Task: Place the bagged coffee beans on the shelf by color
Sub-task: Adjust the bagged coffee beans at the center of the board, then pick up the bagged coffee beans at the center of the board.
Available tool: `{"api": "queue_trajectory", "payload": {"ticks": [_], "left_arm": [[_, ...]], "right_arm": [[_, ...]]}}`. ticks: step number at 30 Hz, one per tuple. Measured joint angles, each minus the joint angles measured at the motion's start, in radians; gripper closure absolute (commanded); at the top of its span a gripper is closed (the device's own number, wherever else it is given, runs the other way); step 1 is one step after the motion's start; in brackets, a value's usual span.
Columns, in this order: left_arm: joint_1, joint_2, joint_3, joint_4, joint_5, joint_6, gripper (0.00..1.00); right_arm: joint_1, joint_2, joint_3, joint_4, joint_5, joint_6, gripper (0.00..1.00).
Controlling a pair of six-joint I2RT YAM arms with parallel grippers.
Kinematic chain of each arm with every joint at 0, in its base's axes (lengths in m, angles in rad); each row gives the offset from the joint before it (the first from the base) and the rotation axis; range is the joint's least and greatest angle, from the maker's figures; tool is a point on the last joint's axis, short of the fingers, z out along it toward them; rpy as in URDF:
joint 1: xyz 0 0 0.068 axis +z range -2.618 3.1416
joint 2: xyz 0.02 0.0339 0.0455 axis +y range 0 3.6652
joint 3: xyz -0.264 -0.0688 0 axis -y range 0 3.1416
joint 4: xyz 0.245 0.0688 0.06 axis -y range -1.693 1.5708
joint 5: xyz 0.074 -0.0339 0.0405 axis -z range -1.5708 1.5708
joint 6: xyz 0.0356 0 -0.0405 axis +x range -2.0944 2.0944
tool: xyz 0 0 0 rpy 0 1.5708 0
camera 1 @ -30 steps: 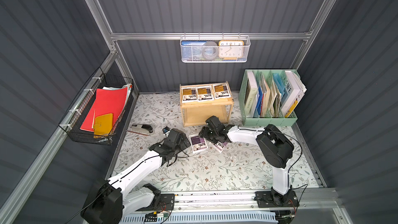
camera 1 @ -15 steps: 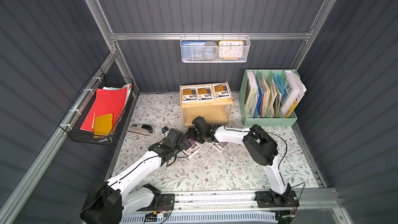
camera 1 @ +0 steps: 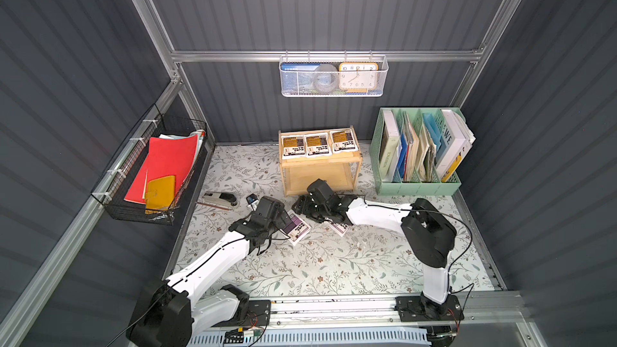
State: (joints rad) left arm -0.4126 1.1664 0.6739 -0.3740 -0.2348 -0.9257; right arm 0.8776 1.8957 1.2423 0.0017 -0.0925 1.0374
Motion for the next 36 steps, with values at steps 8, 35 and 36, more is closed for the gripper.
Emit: {"api": "queue_trajectory", "payload": {"ticks": [8, 35, 36], "left_arm": [[0.027, 0.113, 0.006, 0.080, 0.061, 0.058, 0.00], [-0.205, 0.094, -0.211, 0.396, 0.182, -0.220, 0.00], [-0.211, 0.116, -0.200, 0.417, 0.182, -0.222, 0.00]], "right_arm": [[0.038, -0.197, -0.255, 0.012, 0.060, 0.065, 0.28], [0.015, -0.653, -0.599, -0.081, 0.164, 0.095, 0.26], [0.012, -0.660, -0.601, -0.081, 0.167, 0.095, 0.26]]}}
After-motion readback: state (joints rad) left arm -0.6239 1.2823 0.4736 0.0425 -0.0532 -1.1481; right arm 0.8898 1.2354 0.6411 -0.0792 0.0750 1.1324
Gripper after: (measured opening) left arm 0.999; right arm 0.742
